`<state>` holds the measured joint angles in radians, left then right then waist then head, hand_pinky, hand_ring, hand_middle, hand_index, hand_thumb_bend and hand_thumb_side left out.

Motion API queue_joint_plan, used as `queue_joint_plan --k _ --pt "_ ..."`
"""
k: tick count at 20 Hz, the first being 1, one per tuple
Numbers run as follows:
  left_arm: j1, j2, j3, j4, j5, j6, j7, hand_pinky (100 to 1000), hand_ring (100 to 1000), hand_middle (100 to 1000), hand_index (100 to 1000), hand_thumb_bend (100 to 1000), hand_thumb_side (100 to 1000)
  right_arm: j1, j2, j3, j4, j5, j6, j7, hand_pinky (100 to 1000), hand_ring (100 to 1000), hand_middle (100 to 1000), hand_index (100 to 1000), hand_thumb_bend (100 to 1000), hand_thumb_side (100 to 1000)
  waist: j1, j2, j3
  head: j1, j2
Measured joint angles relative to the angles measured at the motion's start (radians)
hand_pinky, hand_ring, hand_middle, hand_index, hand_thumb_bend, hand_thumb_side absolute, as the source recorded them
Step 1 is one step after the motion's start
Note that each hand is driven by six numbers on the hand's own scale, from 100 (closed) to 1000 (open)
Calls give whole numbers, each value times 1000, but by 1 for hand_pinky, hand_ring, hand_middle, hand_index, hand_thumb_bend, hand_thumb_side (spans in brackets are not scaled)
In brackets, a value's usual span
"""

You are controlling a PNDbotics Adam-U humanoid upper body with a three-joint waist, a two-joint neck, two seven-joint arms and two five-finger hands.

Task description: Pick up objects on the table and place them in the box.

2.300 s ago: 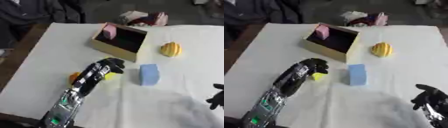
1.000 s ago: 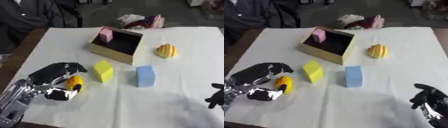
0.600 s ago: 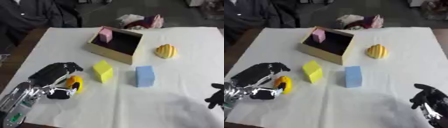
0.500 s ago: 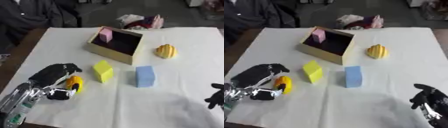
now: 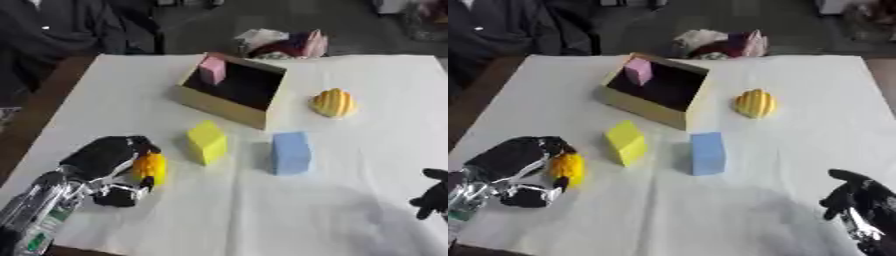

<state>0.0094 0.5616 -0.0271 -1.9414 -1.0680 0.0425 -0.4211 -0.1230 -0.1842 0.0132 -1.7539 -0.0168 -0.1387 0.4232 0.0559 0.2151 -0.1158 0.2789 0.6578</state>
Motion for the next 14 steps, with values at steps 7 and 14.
queue_joint_plan --k 7,14 --pt "-12 -8 -7 76 -8 16 77 768 706 759 866 100 336 0 0 0 0 0 -1 -1 682 460 500 828 100 417 -3 0 0 1 0" --pt "-26 -16 -13 111 19 -14 109 603 443 456 646 100 286 0 0 0 1 1 0 -4 682 459 500 828 100 418 -3 0 0 1 0"
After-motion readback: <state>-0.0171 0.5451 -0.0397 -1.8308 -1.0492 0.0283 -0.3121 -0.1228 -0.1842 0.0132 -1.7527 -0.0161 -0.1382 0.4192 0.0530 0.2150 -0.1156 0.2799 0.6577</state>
